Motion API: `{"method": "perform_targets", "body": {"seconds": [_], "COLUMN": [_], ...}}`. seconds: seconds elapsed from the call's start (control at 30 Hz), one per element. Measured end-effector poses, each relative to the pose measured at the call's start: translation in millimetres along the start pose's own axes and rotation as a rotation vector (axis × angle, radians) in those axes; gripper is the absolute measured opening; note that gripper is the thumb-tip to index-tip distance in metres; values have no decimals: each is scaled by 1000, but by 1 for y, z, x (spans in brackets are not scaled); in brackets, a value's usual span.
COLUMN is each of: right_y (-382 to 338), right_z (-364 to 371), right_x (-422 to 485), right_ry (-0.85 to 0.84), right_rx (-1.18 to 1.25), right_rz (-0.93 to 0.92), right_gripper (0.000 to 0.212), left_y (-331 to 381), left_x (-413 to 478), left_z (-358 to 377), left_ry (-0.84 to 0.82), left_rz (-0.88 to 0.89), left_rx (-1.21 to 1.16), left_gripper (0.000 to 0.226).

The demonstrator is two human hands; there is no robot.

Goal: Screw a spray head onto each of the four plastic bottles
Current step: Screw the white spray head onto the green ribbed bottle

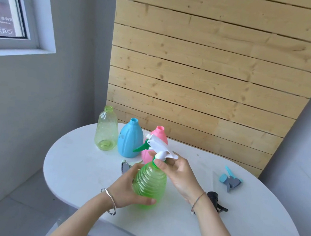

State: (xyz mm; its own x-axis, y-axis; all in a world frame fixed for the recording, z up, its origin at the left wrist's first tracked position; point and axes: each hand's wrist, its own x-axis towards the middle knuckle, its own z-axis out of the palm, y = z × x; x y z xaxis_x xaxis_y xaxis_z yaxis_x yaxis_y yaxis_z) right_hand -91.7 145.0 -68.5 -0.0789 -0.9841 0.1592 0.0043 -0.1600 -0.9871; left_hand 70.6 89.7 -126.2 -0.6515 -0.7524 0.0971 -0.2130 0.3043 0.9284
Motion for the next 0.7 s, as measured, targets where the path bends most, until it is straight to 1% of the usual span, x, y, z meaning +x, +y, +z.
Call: {"method": "perform_targets", "body": {"seconds": [0.1, 0.2, 0.23, 0.27, 0.3, 0.33, 0.37, 0.4, 0.47, 0.53, 0.63, 0.7], "right_y": [-1, -7, -6, -7, -4, -3, -1, 1, 3, 5, 7, 9], "right_z": [-1, 0, 0, 1, 0, 0, -1, -2, -2, -1, -1, -2], "right_x": [-4, -8, -8, -9, -8, -8, -8, -8, -9, -10, -10, -11], "right_ry": [-33, -83, -92, -100, -96, -89, -73, -56, -46, -64, -81, -69], "right_rx": [-48, -98, -118, -129, -144, -145, -135, -125, -128, -135, -153, -147], "right_rz": [7, 35, 33, 30, 25, 14, 2, -8, -11, 9, 7, -19], "right_gripper": [17, 27, 29, 28, 23, 17, 19, 23, 18, 17, 27, 27], "left_y": [-4, -1, 3, 10, 19, 29, 39, 49, 61, 67, 67, 67], "left_x": [-1, -2, -2, -1, 0, 0, 2, 3, 5, 9, 16, 17], "left_z": [7, 5, 1, -6, -13, -20, -27, -30, -30, -24, -20, -22], "left_ry": [19, -51, -62, -29, 43, 127, 185, 191, 162, 201, 278, 289], "left_rz": [30, 44, 42, 37, 49, 97, 172, 244, 313, 333, 340, 352], "left_rx": [32, 35, -1, -74, -173, -260, -287, -289, -250, -204, -142, -97], "left_gripper": [85, 90, 87, 77, 64, 52, 46, 44, 33, 19, 15, 14]}}
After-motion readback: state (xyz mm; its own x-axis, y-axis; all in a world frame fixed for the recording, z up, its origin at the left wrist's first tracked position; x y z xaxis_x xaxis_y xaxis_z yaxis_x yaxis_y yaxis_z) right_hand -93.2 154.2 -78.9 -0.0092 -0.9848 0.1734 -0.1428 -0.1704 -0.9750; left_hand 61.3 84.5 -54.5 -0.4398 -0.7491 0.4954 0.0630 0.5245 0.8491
